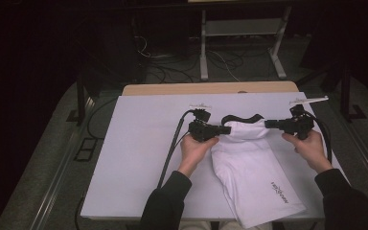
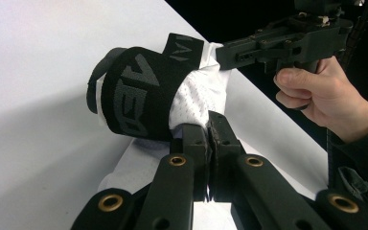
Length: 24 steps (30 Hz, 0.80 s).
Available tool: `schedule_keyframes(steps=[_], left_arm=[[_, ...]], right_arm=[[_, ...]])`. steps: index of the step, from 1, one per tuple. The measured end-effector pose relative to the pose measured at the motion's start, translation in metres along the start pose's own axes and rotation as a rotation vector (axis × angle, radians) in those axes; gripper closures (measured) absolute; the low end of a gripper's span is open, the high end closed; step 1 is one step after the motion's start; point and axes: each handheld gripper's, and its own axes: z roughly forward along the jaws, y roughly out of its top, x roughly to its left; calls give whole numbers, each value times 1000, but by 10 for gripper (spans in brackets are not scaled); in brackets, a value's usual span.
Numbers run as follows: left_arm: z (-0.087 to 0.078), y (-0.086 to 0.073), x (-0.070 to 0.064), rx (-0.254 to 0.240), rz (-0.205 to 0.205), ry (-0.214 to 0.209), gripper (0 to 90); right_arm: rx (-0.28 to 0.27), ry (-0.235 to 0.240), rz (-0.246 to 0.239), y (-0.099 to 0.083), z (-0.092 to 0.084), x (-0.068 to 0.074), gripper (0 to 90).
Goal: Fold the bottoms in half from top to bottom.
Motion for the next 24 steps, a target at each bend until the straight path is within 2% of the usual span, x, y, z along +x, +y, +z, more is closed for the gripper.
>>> schedule_keyframes(steps=[7, 15, 24], left_arm=[[0, -6, -6, -5, 6, -10, 868], [2, -17, -11, 3, 0, -23, 867], [2, -23, -21, 7, 12, -43, 867]], right_arm=[[9, 0, -17, -9, -2, 2, 882], [22, 1, -11, -19, -3, 3, 882], [24, 9, -13, -26, -7, 5, 882]])
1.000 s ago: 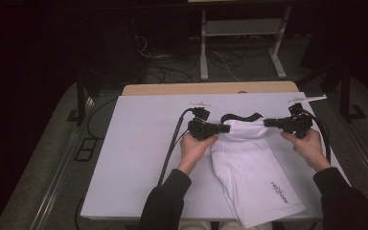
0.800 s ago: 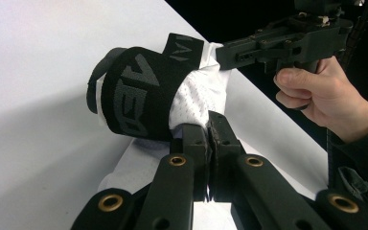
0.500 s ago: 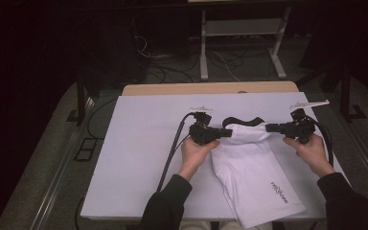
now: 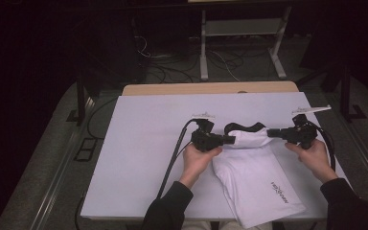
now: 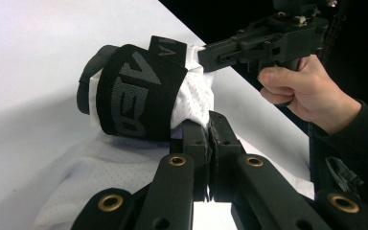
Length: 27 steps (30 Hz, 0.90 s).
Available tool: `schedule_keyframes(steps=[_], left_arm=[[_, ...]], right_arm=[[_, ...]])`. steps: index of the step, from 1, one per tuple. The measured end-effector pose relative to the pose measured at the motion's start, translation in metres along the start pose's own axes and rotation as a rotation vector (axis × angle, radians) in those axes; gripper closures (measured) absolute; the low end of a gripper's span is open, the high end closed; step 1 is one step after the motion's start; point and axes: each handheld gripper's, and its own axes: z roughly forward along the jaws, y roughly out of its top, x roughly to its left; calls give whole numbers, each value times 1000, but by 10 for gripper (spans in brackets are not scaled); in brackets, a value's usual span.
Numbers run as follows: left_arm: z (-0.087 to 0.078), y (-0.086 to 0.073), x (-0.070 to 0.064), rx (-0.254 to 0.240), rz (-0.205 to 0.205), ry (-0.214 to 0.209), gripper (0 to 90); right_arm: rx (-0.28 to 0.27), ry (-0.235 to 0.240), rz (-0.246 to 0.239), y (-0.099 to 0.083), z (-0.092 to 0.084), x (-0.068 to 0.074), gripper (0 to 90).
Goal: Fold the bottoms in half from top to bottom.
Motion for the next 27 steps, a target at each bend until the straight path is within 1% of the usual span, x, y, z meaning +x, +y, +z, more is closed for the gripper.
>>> schedule_keyframes(steps=[6, 13, 17, 19, 21, 23, 25, 27], left_arm=[[0, -7, -6, 6, 1, -17, 867], [-2, -22, -14, -7, 4, -41, 867], [-3, -29, -16, -9, -1, -44, 867], [-3, -31, -17, -8, -4, -52, 867], [-3, -34, -17, -9, -3, -51, 867], [-3, -36, -19, -16, -11, -59, 867], [-3, -39, -21, -15, -8, -59, 867], [-3, -42, -23, -18, -11, -68, 867]], right_arm=[[2, 10, -2, -6, -5, 4, 882], [15, 23, -2, -13, -9, 8, 882], [31, 27, -6, -17, -9, 12, 882], [36, 27, -7, -19, -9, 13, 881], [36, 29, -8, -21, -10, 14, 881], [37, 29, -8, -23, -10, 15, 881], [42, 35, -7, -24, -10, 16, 878], [41, 35, -8, -25, -10, 16, 879]])
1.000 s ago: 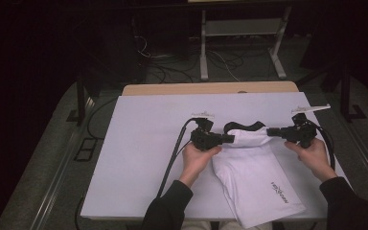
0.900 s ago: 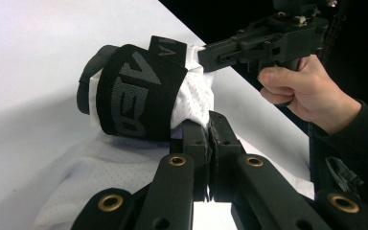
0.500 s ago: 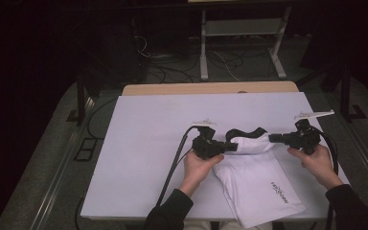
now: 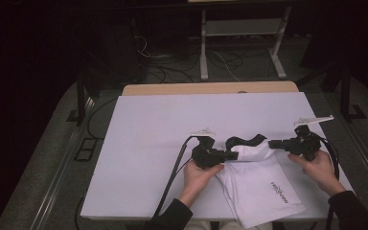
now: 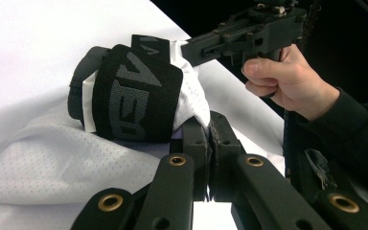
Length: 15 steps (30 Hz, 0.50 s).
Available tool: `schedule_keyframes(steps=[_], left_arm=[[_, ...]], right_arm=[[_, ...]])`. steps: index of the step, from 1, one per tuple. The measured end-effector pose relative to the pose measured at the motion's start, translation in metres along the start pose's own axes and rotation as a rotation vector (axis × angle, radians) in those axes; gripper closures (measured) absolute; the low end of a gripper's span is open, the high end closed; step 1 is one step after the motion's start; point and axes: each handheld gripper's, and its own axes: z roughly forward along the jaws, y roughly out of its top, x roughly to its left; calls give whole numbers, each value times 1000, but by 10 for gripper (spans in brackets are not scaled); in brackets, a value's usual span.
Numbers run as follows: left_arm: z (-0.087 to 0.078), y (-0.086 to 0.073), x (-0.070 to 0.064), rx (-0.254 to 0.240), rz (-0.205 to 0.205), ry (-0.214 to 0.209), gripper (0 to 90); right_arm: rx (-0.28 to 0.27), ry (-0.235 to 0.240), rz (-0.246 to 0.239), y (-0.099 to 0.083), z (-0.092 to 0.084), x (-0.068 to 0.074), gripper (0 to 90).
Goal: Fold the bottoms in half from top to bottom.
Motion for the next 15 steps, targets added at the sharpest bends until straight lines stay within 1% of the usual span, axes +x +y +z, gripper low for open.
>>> schedule_keyframes(steps=[8, 12, 15], left_arm=[[1, -10, -10, -6, 0, -20, 867], [4, -18, -16, 7, 5, -32, 867], [6, -23, -19, 8, 0, -37, 867]], right_arm=[[9, 8, 4, -9, -6, 4, 878], [12, 13, 10, -14, -10, 5, 879], [20, 13, 12, -17, -12, 6, 879]])
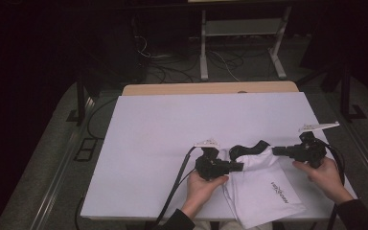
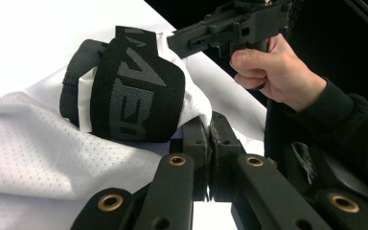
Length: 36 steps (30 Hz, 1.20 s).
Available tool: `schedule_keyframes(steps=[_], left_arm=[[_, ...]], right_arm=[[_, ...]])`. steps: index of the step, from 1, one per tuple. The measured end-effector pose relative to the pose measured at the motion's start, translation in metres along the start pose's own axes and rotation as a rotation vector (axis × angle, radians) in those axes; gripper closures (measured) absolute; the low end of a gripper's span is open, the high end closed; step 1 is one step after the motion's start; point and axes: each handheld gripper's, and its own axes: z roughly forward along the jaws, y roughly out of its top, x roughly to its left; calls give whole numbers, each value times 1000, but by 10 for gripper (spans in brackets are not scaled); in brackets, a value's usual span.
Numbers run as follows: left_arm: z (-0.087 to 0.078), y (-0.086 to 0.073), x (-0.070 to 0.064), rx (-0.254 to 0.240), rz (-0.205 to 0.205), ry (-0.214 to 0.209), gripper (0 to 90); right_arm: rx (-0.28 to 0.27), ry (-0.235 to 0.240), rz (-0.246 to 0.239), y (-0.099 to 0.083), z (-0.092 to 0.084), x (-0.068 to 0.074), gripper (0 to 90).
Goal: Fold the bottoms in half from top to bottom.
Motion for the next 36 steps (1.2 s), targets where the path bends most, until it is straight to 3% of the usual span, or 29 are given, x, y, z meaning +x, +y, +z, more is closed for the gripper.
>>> schedule_keyframes(steps=[22, 36], left_arm=[[13, -22, -21, 42, 17, -22, 867], [22, -37, -22, 101, 9, -10, 867]], right_arm=[[34, 6, 14, -19, -9, 2, 879], [84, 8, 25, -28, -9, 2, 877]])
